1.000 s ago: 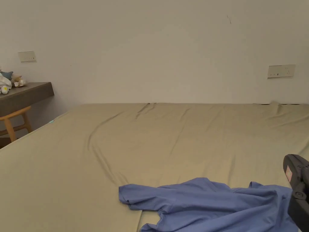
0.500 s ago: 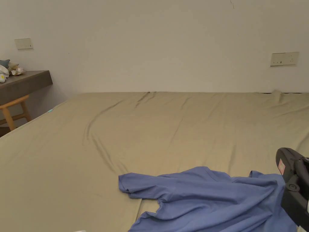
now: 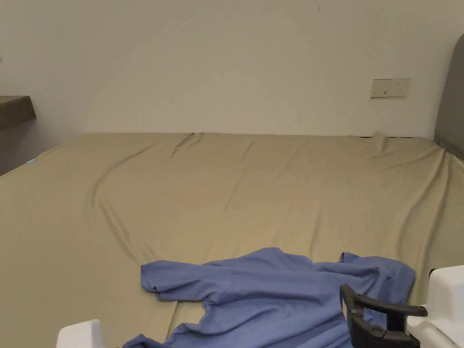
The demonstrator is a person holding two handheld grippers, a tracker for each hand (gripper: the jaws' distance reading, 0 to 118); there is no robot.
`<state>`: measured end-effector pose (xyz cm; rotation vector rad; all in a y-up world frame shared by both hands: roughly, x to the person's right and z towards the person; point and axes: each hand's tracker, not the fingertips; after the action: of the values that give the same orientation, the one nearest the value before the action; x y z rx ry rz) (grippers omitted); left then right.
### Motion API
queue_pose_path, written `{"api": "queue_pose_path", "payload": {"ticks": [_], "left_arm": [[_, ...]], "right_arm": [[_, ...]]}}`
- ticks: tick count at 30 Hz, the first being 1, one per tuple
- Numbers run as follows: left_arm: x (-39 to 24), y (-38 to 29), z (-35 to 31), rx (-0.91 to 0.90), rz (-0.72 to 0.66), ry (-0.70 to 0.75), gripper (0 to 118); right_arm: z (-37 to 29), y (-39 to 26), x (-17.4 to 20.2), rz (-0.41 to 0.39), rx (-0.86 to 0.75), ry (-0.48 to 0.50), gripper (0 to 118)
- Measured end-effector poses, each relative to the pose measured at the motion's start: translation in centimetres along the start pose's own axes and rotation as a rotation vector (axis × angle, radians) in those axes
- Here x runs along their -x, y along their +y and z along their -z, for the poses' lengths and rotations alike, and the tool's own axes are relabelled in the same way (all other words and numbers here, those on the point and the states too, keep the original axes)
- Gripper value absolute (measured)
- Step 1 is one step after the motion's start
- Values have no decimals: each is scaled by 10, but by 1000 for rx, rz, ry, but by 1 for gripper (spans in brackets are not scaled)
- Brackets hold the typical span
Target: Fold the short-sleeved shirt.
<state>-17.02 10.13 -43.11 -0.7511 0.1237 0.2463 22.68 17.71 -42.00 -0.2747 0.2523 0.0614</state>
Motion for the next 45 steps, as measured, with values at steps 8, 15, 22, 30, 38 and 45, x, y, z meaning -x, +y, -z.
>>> {"api": "queue_pose_path", "payload": {"ticks": [8, 15, 22, 30, 38, 45], "left_arm": [[-6, 13, 16, 10, 65, 12, 0], [-12, 20, 43, 38, 88, 0, 0], [-27, 32, 58, 58, 121, -18, 0], [-30, 29, 72, 104, 137, -9, 0], [-32, 38, 67, 91, 122, -33, 0], [-39, 60, 46, -17, 140, -94, 0]], "right_arm": [[113, 10, -91, 49, 397, -46, 116], [239, 16, -116, -187, 669, -69, 114], [323, -2, -122, -256, 850, -88, 96], [327, -20, -113, -171, 899, 7, 22], [287, 20, -101, -185, 720, 36, 11], [232, 56, -114, -40, 513, 86, 11]]}}
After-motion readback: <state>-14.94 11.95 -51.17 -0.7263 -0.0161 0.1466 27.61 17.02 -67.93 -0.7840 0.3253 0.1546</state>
